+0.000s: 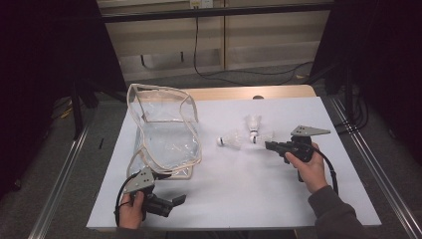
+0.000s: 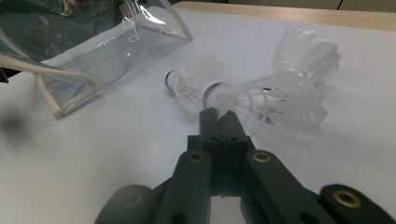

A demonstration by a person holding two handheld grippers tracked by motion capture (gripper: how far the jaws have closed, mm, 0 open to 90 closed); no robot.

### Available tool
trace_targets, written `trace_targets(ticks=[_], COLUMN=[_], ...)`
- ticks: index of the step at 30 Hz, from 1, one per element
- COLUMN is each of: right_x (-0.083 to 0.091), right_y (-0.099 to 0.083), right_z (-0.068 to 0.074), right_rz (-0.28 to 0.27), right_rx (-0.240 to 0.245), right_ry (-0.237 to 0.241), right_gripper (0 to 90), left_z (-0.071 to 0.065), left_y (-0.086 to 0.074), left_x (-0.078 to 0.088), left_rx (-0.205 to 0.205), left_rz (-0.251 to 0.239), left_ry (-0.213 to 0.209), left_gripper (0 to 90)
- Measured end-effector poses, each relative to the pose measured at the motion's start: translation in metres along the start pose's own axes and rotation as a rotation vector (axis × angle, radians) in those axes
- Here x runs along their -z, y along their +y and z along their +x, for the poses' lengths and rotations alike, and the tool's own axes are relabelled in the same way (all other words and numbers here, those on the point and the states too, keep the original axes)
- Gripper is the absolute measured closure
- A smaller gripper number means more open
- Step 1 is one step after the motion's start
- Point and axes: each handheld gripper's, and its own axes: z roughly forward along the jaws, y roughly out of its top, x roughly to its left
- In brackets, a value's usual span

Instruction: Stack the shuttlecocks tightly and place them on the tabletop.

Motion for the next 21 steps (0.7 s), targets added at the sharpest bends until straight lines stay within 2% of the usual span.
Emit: trace_targets(ticks=[21], right_x=[-0.013], right_y=[0.013], right_z=[0.004], right_rz=[0.0], right_rx=[0.003], right_ry=[-0.002], right_gripper=[90.0], left_z=[0.0], left_y=[0.0], left_x=[0.0], left_rx=[0.001], left_rz=[-0.002], left_ry=[-0.003], left_gripper=[3.0])
